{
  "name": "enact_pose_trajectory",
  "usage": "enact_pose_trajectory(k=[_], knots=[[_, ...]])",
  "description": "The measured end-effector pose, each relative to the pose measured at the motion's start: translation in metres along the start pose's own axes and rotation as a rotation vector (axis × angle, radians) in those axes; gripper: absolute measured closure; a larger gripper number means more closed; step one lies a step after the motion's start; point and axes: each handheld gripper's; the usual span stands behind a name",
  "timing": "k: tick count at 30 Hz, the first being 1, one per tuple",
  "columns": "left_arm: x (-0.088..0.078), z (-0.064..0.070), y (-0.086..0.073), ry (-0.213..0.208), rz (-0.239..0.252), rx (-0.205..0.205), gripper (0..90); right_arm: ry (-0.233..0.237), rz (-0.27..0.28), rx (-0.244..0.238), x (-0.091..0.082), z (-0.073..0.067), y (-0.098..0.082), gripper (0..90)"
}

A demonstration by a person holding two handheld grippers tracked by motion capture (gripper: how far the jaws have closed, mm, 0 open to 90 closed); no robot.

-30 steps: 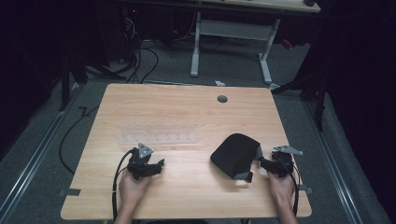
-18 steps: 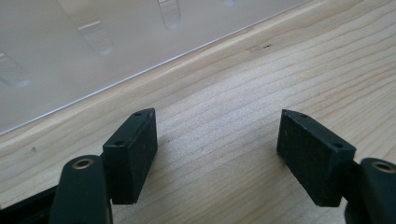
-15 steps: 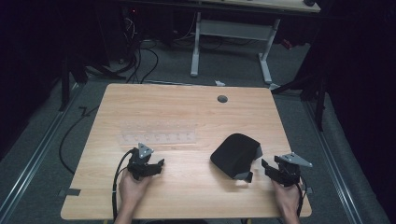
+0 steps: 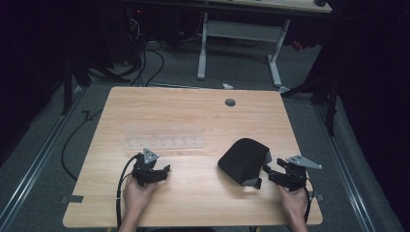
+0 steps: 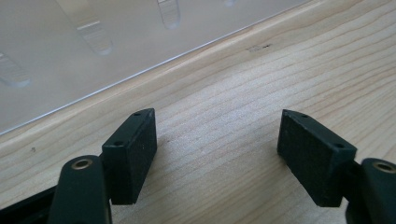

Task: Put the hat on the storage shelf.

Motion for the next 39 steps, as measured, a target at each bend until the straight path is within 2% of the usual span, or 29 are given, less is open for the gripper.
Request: enact_pose_trajectory(k=[7,8,13,17,26,39], knots=[[0.000,0.000,0.000,-0.001,-0.001,0.002,28.7,0.021,-0.001,-0.017,0.007,-0.003,0.012,31.6],[0.000,0.000,0.000,-0.001,-0.001,0.002,28.6,0.035,0.001,-0.002,0.012,-0.002,0.014,31.3],[0.000,0.000,0.000,-0.001,-0.001,0.000,28.6,0.057,-0.016,0.004,0.020,-0.002,0.018,31.2],[0.000,0.000,0.000,0.000,0.000,-0.001,28.6,0.075,-0.039,0.007,0.034,-0.002,0.022,32.7],[0.000,0.000,0.000,0.000,0.000,-0.001,28.6,0.117,-0.042,0.023,0.045,-0.001,0.021,34.6],[0.000,0.000,0.000,0.000,-0.002,0.003,28.5,0.193,-0.089,0.066,0.061,0.000,0.016,40.4]])
Point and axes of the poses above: each handheld gripper's, and its own axes: x roughly forward along the jaws, y roughly out of its top, z roughly to its right, and after that the axes turned 2 degrees about x, right-handed
